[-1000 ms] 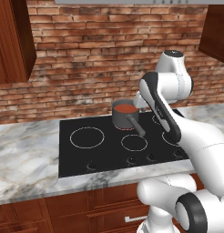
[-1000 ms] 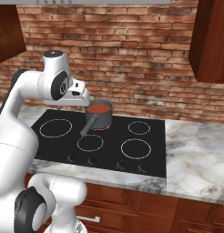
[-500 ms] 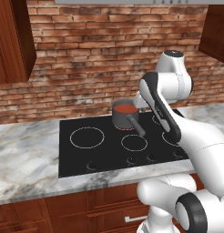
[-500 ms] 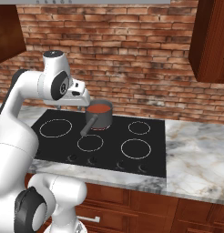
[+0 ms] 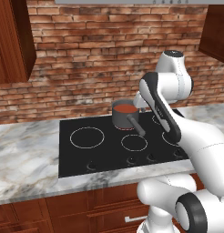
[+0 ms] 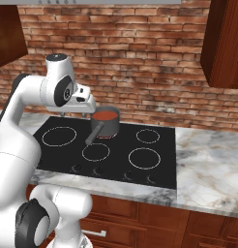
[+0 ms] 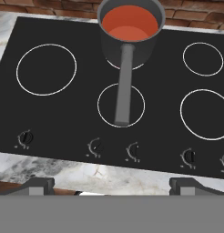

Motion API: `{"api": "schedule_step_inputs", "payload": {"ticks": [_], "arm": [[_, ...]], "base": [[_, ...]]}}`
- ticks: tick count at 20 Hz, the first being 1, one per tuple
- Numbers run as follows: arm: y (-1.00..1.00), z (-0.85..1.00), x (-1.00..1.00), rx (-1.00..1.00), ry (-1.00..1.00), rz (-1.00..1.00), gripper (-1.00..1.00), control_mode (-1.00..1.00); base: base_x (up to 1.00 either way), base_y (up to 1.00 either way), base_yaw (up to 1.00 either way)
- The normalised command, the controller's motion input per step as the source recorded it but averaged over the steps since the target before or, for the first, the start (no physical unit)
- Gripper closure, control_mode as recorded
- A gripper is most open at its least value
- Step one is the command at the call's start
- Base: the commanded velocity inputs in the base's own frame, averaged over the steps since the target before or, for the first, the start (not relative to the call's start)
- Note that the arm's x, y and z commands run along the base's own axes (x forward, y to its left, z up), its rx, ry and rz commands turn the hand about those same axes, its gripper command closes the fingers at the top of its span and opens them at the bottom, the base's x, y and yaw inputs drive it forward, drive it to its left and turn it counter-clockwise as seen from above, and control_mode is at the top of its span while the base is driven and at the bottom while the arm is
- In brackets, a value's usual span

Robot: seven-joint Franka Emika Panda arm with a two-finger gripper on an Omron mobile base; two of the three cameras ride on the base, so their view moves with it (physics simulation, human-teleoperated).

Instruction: Wait until the marinara sauce is simmered to a deep red color and then turn off the stove.

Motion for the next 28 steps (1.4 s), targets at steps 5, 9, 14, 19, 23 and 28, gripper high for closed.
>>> {"api": "schedule_step_inputs", "payload": {"ticks": [5, 9, 14, 19, 23, 28], "arm": [[0.0, 0.0, 0.0, 0.0, 0.0, 0.0, -1.0, -1.0], [0.0, 0.0, 0.0, 0.0, 0.0, 0.0, -1.0, -1.0], [0.0, 0.0, 0.0, 0.0, 0.0, 0.0, -1.0, -1.0], [0.0, 0.0, 0.0, 0.0, 0.0, 0.0, -1.0, -1.0], [0.0, 0.0, 0.0, 0.0, 0.0, 0.0, -1.0, -1.0], [0.0, 0.0, 0.0, 0.0, 0.0, 0.0, -1.0, -1.0]], "base": [[0.0, 0.0, 0.0], [0.0, 0.0, 0.0], [0.0, 0.0, 0.0], [0.0, 0.0, 0.0], [0.0, 0.0, 0.0], [0.0, 0.0, 0.0]]}}
